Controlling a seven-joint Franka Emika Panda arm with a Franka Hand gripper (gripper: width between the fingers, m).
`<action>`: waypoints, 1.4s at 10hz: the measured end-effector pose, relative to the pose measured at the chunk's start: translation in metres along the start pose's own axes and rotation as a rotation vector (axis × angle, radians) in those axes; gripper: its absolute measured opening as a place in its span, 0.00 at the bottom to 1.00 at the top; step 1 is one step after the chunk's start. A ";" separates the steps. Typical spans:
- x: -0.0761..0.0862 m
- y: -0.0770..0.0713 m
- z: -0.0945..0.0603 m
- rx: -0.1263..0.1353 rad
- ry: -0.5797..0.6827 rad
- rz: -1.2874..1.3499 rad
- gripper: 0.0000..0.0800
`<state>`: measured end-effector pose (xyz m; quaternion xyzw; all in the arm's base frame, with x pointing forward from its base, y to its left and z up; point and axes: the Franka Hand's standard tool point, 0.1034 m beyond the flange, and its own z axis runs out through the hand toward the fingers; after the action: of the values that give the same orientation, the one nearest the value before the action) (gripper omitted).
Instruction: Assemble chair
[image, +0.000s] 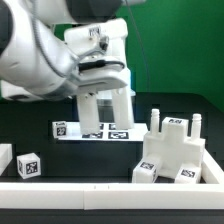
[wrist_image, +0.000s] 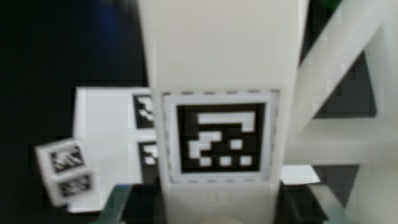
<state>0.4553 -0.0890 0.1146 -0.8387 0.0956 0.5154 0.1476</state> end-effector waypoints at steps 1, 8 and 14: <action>0.002 -0.002 0.002 -0.004 0.005 -0.014 0.35; 0.011 0.006 0.010 0.017 -0.088 0.155 0.35; 0.020 0.006 0.020 0.089 -0.151 0.168 0.35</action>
Offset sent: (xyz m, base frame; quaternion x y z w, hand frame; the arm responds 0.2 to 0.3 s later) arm 0.0000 0.0000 0.0000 0.0000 0.0000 0.0000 1.0000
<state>0.4460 -0.0878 0.0876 -0.7793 0.1770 0.5828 0.1475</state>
